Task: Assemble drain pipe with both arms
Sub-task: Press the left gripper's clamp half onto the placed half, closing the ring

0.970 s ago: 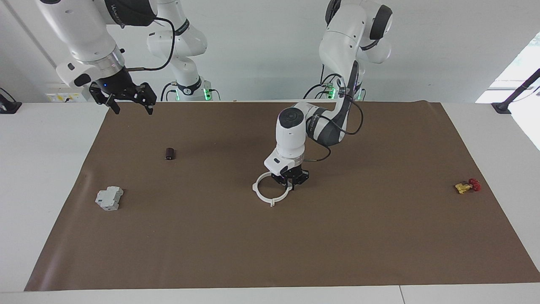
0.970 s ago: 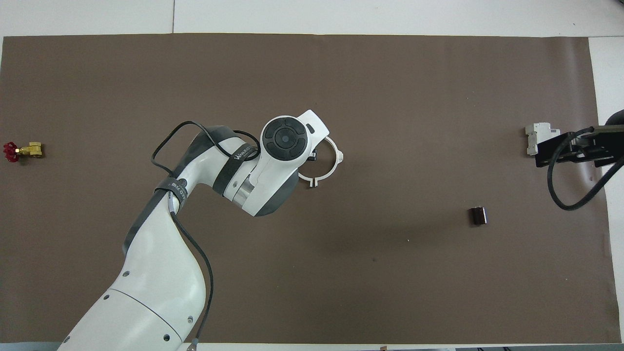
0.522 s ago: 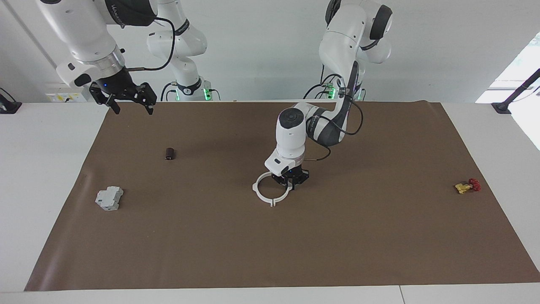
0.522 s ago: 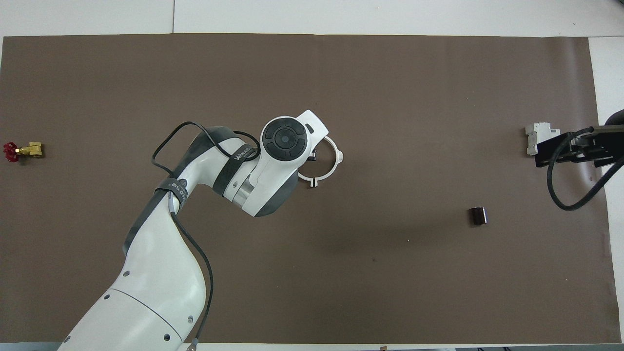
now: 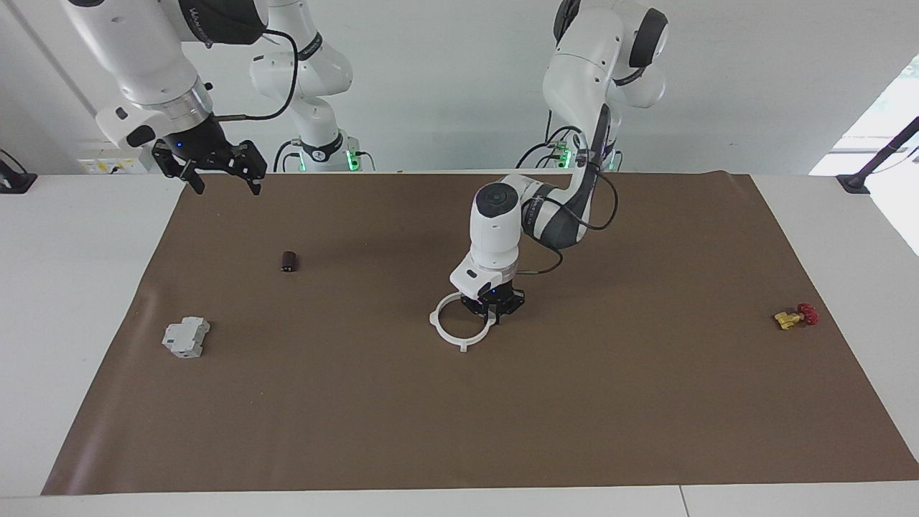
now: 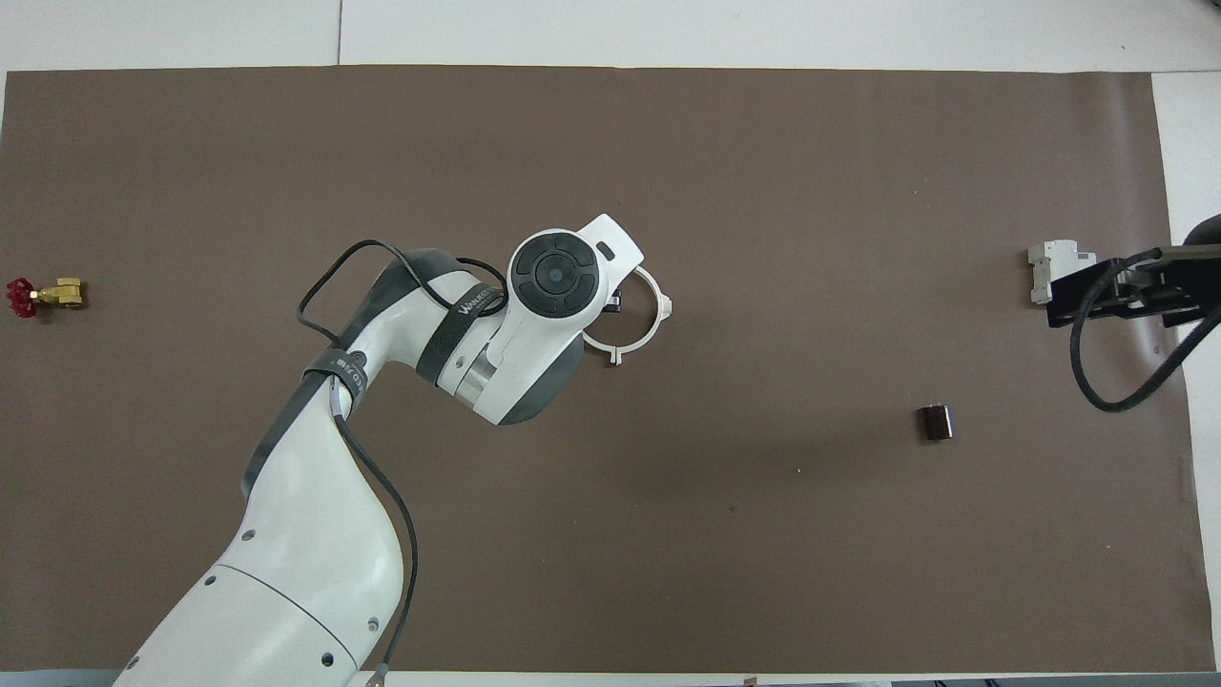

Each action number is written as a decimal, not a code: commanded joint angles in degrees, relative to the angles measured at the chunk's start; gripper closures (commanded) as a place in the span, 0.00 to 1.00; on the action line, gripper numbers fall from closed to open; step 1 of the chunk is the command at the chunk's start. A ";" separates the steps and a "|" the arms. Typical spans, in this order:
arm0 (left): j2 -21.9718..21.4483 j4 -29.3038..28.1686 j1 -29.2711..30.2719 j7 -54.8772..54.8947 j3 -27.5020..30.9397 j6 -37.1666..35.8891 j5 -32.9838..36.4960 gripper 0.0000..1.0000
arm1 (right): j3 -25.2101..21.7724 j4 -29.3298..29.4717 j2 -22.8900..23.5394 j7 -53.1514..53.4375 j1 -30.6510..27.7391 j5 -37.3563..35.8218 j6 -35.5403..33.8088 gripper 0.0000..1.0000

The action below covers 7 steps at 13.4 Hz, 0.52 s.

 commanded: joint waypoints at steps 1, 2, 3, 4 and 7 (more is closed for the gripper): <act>-1.23 -2.27 -0.72 -0.63 0.61 1.26 -0.49 1.00 | 0.15 -1.43 -1.14 -1.49 -0.06 -0.38 0.52 0.00; -1.31 -2.36 -0.72 -0.63 0.61 1.00 -0.49 1.00 | 0.15 -1.43 -1.14 -1.49 -0.06 -0.38 0.52 0.00; -1.58 -2.45 -0.72 -0.63 0.61 0.99 -0.49 1.00 | 0.15 -1.43 -1.14 -1.49 -0.06 -0.38 0.52 0.00; -1.58 -2.45 -0.72 -0.63 0.61 0.99 -0.49 1.00 | 0.15 -1.43 -1.14 -1.49 -0.06 -0.38 0.61 0.00; -1.58 -2.36 -0.72 -0.54 0.61 1.08 -0.49 1.00 | 0.15 -1.43 -1.14 -1.49 -0.06 -0.38 0.52 0.00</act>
